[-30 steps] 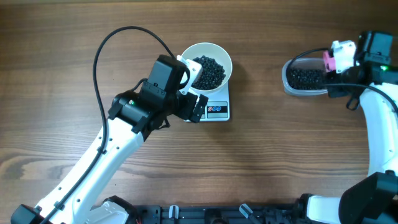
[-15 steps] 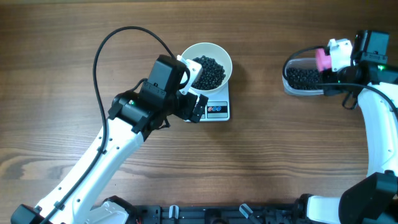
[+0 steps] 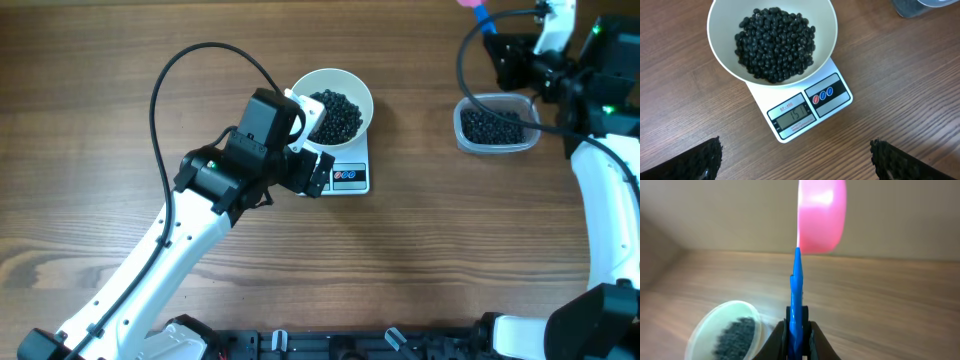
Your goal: Scoop item into bowl and weigh 150g on scale
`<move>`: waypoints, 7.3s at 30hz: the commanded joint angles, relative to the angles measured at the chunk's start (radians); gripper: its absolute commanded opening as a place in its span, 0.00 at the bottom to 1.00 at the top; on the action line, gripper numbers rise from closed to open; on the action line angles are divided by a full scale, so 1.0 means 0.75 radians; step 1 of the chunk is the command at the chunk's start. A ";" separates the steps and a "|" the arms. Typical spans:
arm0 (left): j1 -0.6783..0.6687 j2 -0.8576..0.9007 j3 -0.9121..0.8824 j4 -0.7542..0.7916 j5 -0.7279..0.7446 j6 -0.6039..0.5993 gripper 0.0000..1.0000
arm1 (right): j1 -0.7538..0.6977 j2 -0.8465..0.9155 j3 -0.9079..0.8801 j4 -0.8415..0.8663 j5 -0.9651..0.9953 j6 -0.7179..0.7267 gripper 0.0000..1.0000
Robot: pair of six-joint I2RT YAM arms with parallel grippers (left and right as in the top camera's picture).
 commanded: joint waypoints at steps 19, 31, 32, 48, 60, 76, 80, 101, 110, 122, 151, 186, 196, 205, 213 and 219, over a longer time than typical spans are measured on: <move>-0.012 0.009 -0.009 0.003 0.019 0.020 1.00 | 0.618 0.142 0.008 -0.349 0.294 -0.357 0.04; -0.012 0.009 -0.008 0.003 0.019 0.020 1.00 | 0.622 0.232 0.007 -0.469 0.304 -0.428 0.04; -0.012 0.009 -0.008 0.003 0.019 0.020 1.00 | 0.622 0.241 0.007 -0.465 0.305 -0.425 0.04; -0.012 0.009 -0.008 0.003 0.019 0.020 1.00 | 0.622 0.299 0.007 -0.409 0.449 -0.414 0.04; -0.012 0.009 -0.008 0.003 0.020 0.020 1.00 | 0.622 0.335 0.008 -0.459 0.274 -0.385 0.04; -0.012 0.009 -0.008 0.003 0.019 0.020 1.00 | 0.602 0.249 0.012 -0.418 0.251 -0.275 0.04; -0.012 0.009 -0.008 0.003 0.019 0.020 1.00 | 0.593 0.176 0.012 -0.410 0.303 -0.276 0.04; -0.012 0.009 -0.009 0.003 0.019 0.020 1.00 | 0.593 0.157 0.012 -0.407 0.304 -0.286 0.04; -0.012 0.009 -0.009 0.003 0.020 0.020 1.00 | 0.593 0.157 0.012 -0.407 0.303 -0.285 0.04; -0.012 0.009 -0.008 0.003 0.019 0.020 1.00 | 0.593 0.157 0.012 -0.407 0.303 -0.286 0.04; -0.012 0.009 -0.008 0.003 0.019 0.020 1.00 | 0.602 0.157 0.011 -0.427 0.358 -0.468 0.05; -0.012 0.009 -0.008 0.003 0.019 0.020 1.00 | 0.602 0.157 0.011 -0.385 0.257 -0.454 0.04; -0.012 0.009 -0.008 0.003 0.019 0.020 1.00 | 0.602 0.104 0.010 -0.387 0.403 -0.507 0.04; -0.012 0.009 -0.008 0.003 0.019 0.020 1.00 | 0.602 0.104 0.010 -0.399 0.289 -0.539 0.04; -0.012 0.009 -0.009 0.003 0.019 0.020 1.00 | 0.602 0.103 0.010 -0.383 0.305 -0.639 0.04; -0.012 0.009 -0.008 0.003 0.019 0.020 1.00 | 0.602 0.102 0.010 -0.341 0.328 -0.664 0.04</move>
